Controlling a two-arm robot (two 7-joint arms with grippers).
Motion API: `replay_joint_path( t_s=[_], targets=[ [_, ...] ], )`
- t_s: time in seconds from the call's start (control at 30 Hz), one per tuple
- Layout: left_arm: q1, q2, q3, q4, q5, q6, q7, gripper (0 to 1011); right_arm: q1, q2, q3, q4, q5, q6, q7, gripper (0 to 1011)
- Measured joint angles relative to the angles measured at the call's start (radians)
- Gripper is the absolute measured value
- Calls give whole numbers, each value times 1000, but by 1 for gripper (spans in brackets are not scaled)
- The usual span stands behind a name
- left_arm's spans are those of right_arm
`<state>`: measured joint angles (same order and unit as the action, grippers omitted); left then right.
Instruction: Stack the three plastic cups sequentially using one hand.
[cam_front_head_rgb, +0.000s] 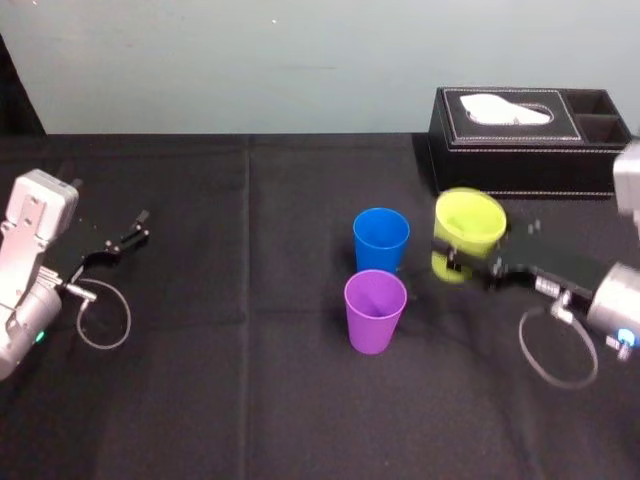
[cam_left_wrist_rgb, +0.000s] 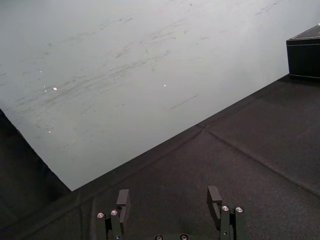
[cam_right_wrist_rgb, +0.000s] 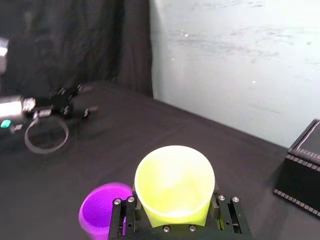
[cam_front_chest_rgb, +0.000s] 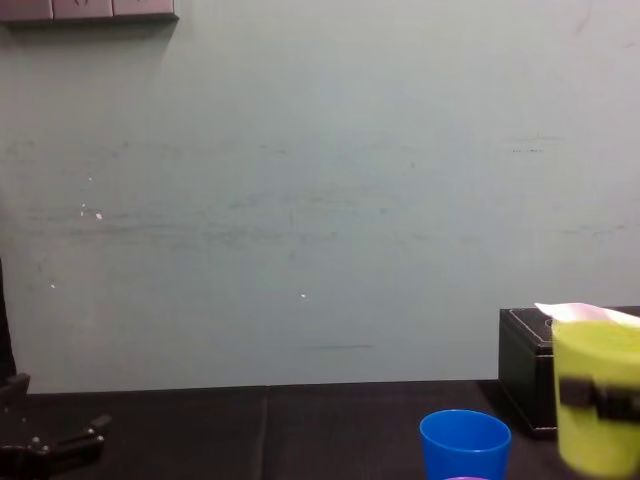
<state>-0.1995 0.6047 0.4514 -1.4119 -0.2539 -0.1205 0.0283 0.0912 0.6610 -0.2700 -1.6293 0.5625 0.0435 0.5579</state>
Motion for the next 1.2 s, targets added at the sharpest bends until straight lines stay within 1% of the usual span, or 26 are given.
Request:
replay_joint_path(
  t_s=[0.03,0.07,0.13,0.17,0.23,0.27,0.37,0.4,0.5,0.63,0.77,0.97,1.2],
  targets=[
    [0,0,0,0,0,0,0,1012,15,-4,-1,4,7,14,-2,737],
    [0,0,0,0,0,0,0,1011,45,-14,-5,14,25,44,-5,737],
    [0,0,0,0,0,0,0,1011,70,-24,-10,25,39,69,-8,737],
    [0,0,0,0,0,0,0,1011,99,-36,-18,37,52,96,-14,737],
    [0,0,0,0,0,0,0,1011,125,-47,-28,50,62,117,-19,737],
    [0,0,0,0,0,0,0,1011,149,-58,-38,64,67,135,-25,737],
    [0,0,0,0,0,0,0,1011,185,-73,-57,84,69,153,-30,737],
    [0,0,0,0,0,0,0,1011,207,-82,-73,98,69,161,-29,737],
    [0,0,0,0,0,0,0,1011,244,-97,-100,122,68,165,-29,737],
    [0,0,0,0,0,0,0,1011,280,-115,-130,149,64,166,-25,737],
    [0,0,0,0,0,0,0,1011,309,-127,-160,177,54,153,-19,737],
    [0,0,0,0,0,0,0,1011,325,-138,-184,197,47,138,-17,736],
    [0,0,0,0,0,0,0,1011,328,-139,-196,208,43,127,-16,737]
  ],
)
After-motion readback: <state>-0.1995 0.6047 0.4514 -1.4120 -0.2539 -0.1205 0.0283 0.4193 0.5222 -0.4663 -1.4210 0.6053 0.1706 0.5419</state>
